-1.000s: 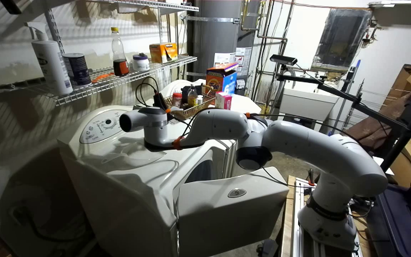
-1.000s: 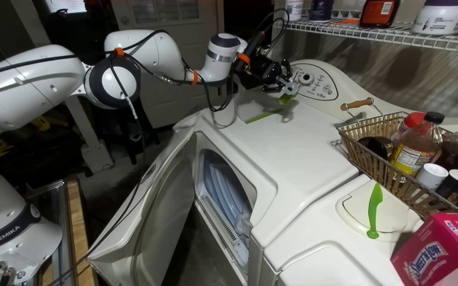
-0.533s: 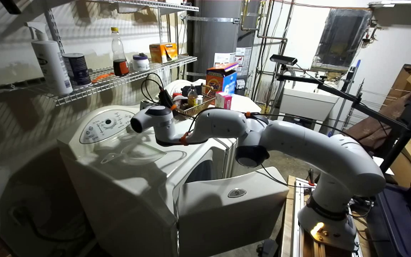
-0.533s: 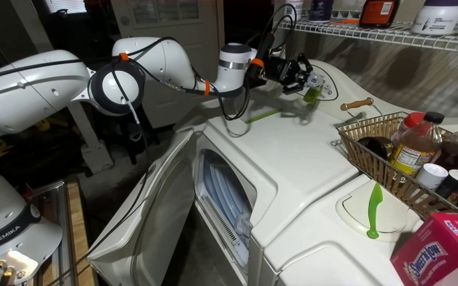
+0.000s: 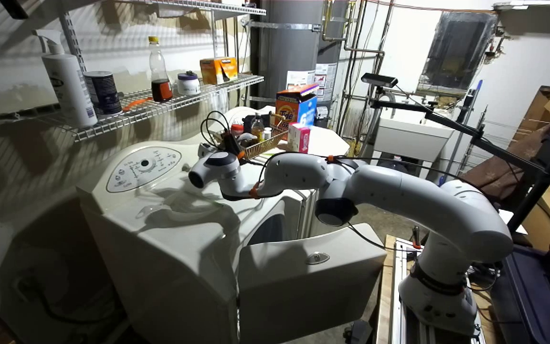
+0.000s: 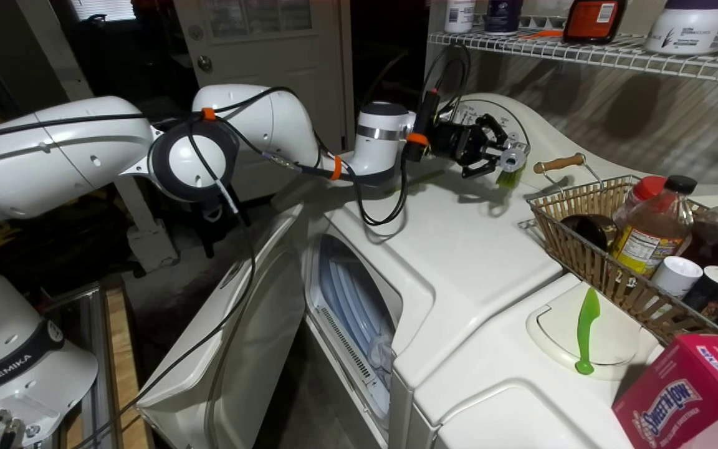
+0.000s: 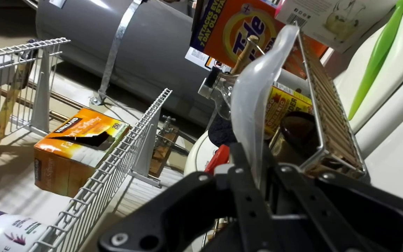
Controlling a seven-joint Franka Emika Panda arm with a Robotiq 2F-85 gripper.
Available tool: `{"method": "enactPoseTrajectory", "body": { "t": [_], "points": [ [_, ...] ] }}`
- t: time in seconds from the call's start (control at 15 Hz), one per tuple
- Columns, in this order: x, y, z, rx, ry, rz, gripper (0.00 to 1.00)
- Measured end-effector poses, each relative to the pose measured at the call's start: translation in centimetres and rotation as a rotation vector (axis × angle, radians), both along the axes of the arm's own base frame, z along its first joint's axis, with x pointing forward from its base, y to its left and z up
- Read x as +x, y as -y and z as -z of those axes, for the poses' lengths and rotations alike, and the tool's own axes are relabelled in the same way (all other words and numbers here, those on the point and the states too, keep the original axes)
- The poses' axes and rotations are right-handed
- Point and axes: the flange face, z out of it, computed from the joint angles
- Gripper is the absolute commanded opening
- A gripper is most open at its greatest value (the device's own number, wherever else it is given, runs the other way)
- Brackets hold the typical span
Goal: Use the green brush to sweep the top of the machine on the left.
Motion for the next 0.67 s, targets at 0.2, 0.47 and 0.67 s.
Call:
{"method": "enactPoseTrajectory", "body": {
  "t": [0.2,0.47,0.67],
  "points": [
    [0.1,-0.1,1.6,-0.025,0.012,-0.03,0.03],
    [0.2,-0.2,3.3,-0.051,-0.004,-0.071,0.03],
    [0.4,-0.2,4.4,-0.048,-0.057,-0.101,0.03]
  ]
}}
